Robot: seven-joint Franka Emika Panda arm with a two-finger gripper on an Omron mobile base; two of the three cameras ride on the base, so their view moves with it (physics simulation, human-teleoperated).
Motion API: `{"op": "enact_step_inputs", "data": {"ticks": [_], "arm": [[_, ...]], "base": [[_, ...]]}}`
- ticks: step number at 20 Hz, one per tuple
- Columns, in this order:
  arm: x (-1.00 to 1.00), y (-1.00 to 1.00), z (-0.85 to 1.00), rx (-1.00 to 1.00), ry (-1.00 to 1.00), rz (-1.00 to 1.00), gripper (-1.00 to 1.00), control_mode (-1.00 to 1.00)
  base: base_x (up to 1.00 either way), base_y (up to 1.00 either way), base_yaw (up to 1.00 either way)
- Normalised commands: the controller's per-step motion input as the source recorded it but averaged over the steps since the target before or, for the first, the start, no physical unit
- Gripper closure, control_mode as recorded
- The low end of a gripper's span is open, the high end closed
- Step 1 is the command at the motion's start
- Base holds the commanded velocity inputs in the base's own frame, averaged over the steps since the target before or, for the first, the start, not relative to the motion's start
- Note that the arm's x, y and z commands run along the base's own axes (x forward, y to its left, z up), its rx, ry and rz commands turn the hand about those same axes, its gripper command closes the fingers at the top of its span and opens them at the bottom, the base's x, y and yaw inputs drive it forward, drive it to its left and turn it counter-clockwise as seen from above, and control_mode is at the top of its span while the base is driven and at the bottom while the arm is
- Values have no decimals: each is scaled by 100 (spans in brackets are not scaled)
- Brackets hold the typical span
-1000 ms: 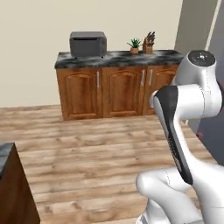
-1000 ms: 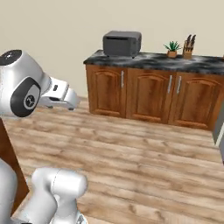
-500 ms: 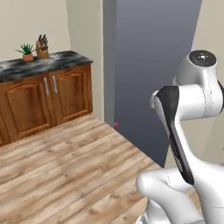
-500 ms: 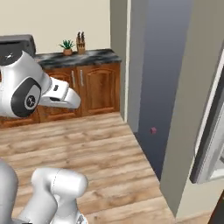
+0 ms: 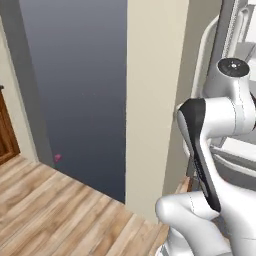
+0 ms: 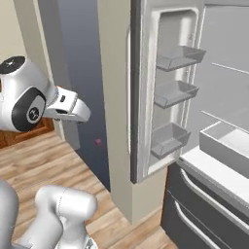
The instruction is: Open the fridge, remove the peach, cucumber, and chicken drumstick, and place them on any counter.
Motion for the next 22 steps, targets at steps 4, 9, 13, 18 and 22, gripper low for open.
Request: {"op": "enact_step_inputs", "data": {"ticks": [4,9,13,18,22], "arm": [[0,0,0,0,0,0,-100,100],[0,0,0,0,0,0,-100,100],[0,0,0,0,0,0,-100,100],[0,0,0,0,0,0,-100,100],[0,0,0,0,0,0,-100,100]], "base": [[-13,-58,-19],[-96,-36,-20],[-100,-42,-29],[-41,-43,-39],[0,-10,-44]]}}
